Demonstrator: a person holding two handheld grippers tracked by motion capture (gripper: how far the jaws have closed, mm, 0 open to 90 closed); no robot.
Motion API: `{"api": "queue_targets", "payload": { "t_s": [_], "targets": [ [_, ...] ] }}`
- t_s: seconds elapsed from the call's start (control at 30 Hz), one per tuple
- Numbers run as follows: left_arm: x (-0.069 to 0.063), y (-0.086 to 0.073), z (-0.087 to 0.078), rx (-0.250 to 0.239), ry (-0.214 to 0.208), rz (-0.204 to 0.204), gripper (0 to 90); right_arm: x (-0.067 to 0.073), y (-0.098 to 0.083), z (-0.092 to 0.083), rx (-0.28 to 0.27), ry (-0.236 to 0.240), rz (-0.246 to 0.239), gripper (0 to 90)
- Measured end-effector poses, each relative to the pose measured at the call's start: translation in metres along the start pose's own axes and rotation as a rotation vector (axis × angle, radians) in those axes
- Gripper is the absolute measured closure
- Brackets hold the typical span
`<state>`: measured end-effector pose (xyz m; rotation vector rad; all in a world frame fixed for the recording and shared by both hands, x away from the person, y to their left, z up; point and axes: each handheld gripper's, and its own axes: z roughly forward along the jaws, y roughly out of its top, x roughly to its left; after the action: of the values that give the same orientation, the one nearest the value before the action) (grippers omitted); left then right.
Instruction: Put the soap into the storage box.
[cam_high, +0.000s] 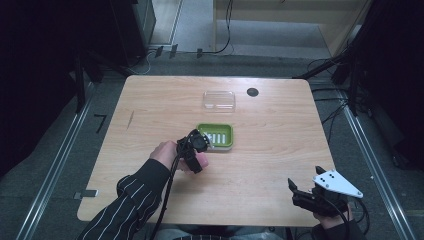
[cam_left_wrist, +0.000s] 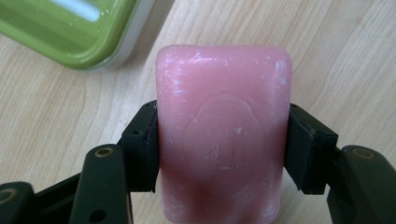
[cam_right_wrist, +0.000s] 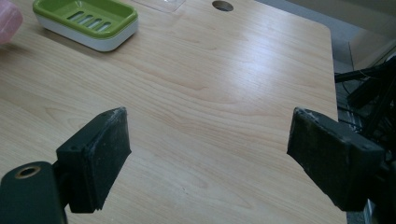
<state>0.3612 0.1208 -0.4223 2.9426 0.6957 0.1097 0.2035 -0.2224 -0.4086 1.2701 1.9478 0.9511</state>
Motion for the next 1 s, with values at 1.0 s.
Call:
{"api": "queue_targets", "payload": {
  "t_s": [1.0],
  "targets": [
    [0.020,0.021,-0.011,-0.025,0.015,0.117,38.6,0.000,0.000,0.000,0.004,0.002,-0.002,13.5]
  ]
}}
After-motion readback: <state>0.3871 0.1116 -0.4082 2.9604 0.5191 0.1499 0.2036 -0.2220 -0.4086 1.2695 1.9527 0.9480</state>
